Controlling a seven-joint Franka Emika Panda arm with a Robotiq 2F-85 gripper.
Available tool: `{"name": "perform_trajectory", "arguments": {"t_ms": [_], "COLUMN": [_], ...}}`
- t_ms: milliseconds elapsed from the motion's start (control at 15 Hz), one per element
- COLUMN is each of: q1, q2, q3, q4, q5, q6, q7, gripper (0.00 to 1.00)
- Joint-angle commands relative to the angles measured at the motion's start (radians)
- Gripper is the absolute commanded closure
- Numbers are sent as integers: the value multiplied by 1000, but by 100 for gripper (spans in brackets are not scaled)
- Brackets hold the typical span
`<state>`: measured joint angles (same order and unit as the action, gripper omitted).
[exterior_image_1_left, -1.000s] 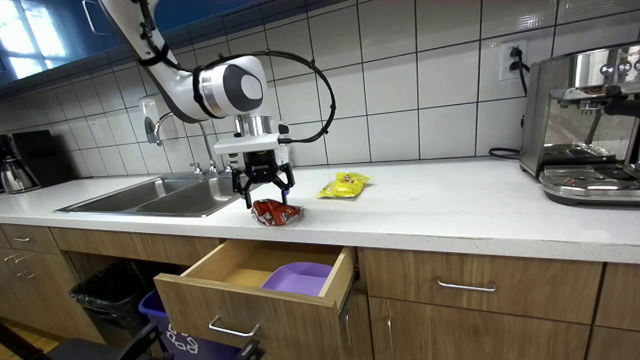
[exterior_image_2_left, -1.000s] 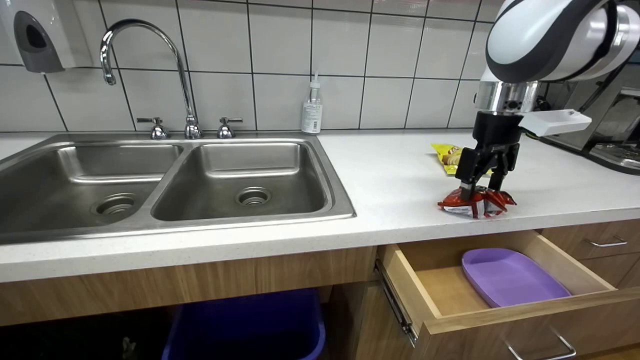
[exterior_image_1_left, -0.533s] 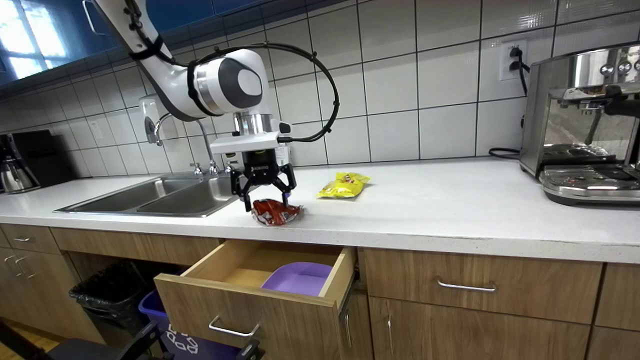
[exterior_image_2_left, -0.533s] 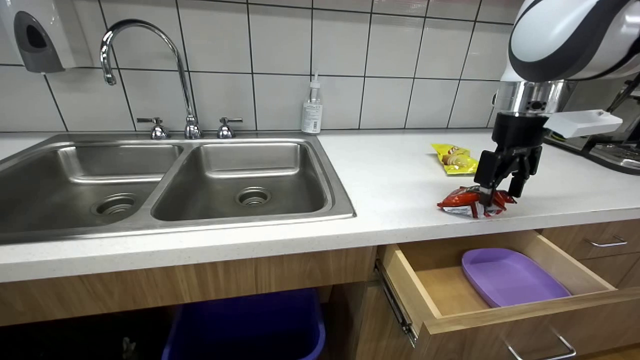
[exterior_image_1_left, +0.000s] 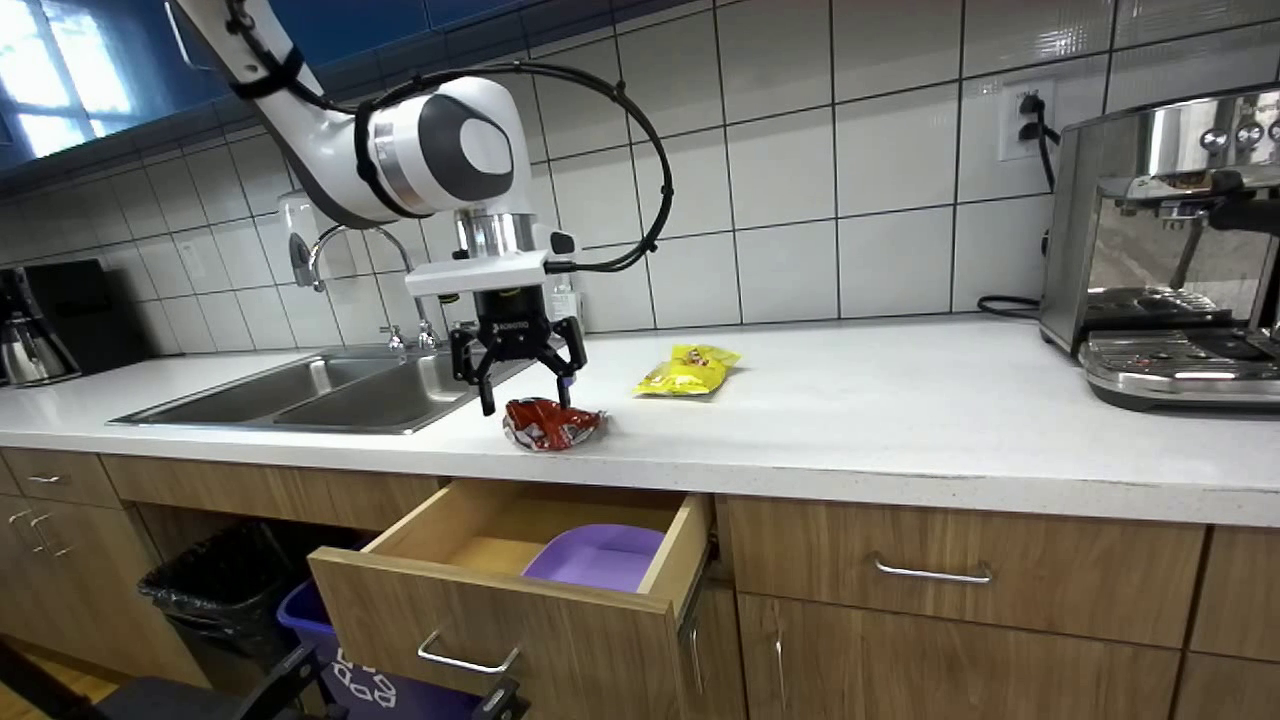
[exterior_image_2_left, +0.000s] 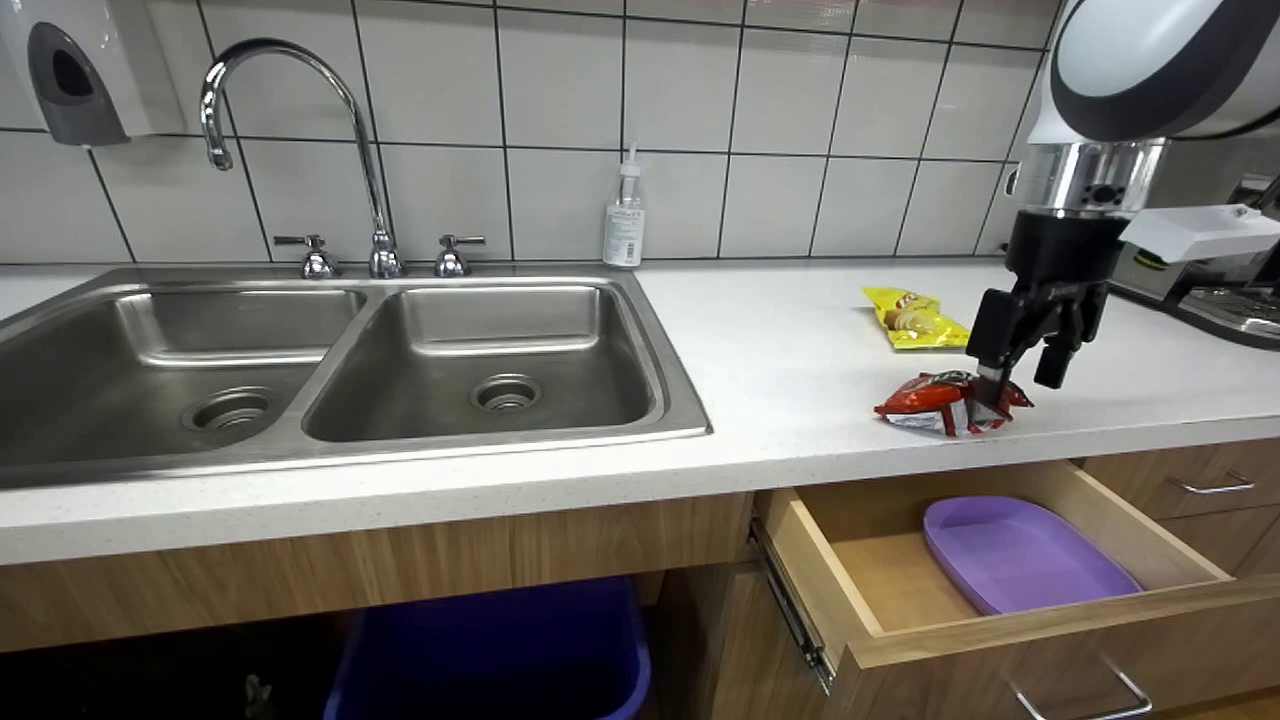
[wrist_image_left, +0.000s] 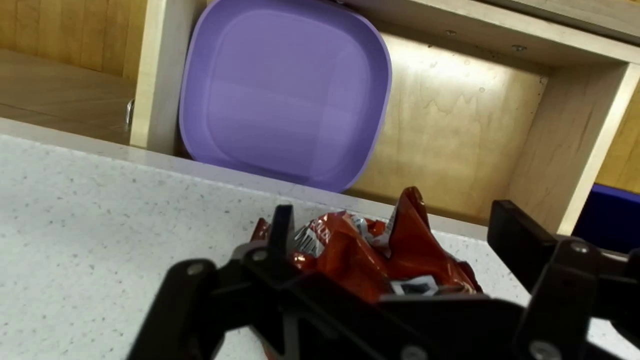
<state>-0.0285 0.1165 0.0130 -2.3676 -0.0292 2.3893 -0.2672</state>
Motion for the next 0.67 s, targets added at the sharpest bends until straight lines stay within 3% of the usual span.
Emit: {"name": "perform_trajectory", "arguments": {"t_ms": [0, 600], "q1": [4, 36], "q2": [-51, 9], "q3": [5, 28], "q4": [-21, 60], "q5": [26, 26], "q6": [9, 12], "q7": [-27, -32], "gripper": [0, 0]}}
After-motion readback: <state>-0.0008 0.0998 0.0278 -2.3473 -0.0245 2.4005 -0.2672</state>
